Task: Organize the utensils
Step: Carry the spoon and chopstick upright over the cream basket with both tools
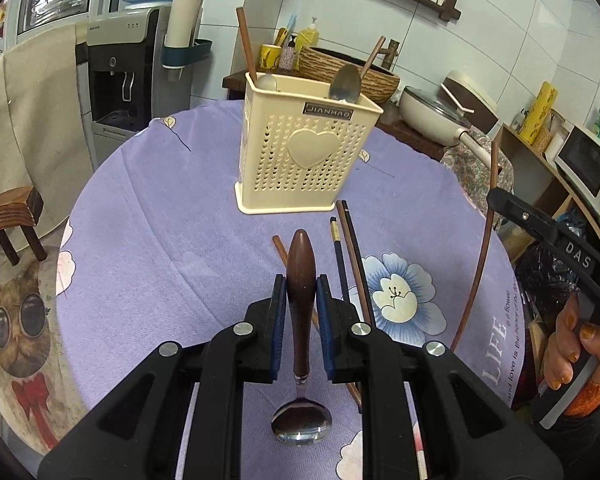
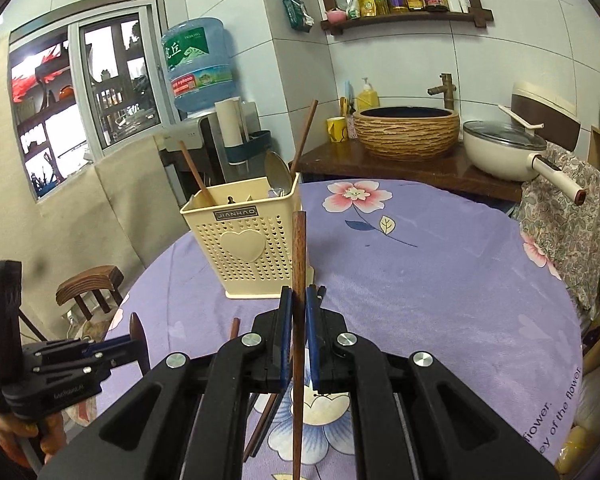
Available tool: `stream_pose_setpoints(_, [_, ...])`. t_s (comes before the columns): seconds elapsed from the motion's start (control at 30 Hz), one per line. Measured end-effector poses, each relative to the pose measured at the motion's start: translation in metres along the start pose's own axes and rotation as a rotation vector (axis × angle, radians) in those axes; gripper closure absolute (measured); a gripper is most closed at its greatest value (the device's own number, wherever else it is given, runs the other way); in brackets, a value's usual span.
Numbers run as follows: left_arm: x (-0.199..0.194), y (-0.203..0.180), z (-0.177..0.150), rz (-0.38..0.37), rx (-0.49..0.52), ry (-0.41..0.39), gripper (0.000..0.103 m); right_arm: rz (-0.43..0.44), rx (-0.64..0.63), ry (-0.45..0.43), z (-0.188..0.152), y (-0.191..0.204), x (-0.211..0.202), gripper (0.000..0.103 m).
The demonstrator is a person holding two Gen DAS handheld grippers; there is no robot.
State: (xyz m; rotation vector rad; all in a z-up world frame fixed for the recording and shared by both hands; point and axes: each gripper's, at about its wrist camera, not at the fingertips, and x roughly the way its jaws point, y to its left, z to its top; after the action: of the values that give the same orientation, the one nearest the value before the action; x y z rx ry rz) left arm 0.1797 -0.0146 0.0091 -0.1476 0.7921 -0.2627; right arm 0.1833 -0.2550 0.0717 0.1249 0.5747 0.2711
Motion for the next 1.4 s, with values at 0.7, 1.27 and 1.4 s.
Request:
stream_pose_setpoints(0.7, [-0.030, -0.002, 0.020, -0.004, 0.032, -0.073, 0.087, 0.025, -0.050, -0.051, 0.009, 0.011, -0.036, 0.096])
stream_pose_setpoints(1.27, [-0.037, -0.009, 0.081, -0.036, 0.076, -0.143, 0.087, 0.091, -0.053, -0.063, 0.049, 0.027, -0.015, 0.096])
stream_pose_setpoints(1.4, [-0.042, -0.016, 0.115, -0.031, 0.095, -0.185, 0.087, 0.094, -0.062, -0.102, 0.078, 0.034, -0.010, 0.096])
